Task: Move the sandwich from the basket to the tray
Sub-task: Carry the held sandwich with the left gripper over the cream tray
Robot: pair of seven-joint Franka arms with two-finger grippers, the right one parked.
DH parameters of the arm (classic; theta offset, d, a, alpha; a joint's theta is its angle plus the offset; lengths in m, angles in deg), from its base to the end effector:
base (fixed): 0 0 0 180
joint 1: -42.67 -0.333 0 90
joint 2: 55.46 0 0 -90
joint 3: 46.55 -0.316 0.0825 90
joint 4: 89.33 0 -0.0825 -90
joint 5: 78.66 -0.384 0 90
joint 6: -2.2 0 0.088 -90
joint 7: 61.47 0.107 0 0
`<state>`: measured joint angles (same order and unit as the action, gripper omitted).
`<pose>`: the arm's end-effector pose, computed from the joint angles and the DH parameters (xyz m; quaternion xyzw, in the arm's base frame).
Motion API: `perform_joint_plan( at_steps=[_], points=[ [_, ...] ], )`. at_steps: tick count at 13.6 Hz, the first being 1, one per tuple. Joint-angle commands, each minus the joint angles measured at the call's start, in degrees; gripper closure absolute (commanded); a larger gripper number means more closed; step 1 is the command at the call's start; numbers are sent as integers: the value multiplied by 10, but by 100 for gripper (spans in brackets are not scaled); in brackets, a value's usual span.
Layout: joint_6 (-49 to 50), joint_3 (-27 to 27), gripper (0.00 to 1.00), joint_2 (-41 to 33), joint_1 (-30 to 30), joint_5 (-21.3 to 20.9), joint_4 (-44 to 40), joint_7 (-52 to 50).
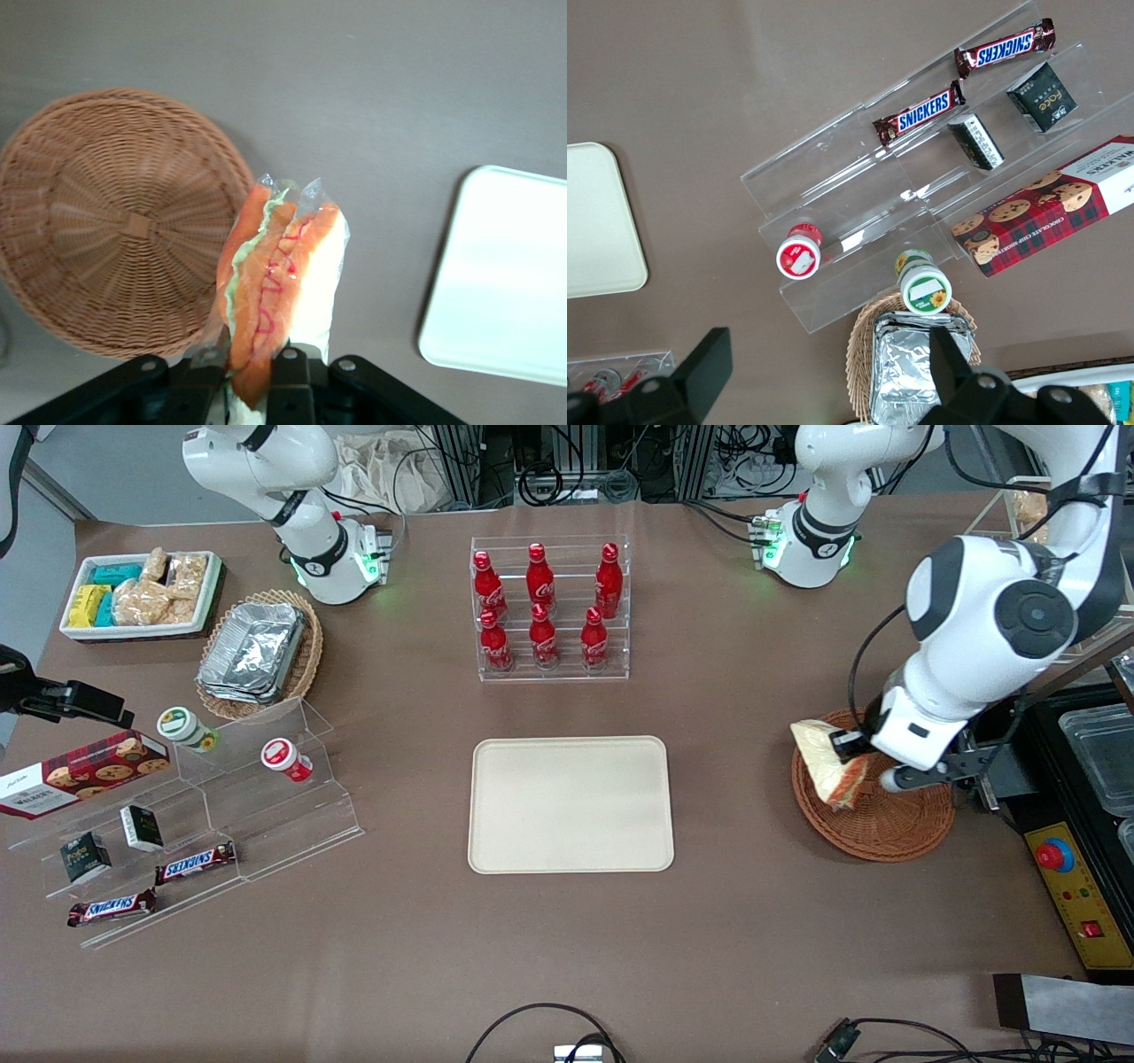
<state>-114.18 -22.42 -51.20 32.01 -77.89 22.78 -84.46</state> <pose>0.5587 -0.1306 0.4421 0.9960 0.0865 -0.0035 0.0212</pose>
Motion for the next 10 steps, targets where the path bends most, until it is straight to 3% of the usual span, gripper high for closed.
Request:
perform_joint_plan(
  at_steps=[1,10],
  points=[
    [6,36,94,20,-3,-10,-30,1],
    [6,143,90,110,-1,-76,-98,-69]
  ],
)
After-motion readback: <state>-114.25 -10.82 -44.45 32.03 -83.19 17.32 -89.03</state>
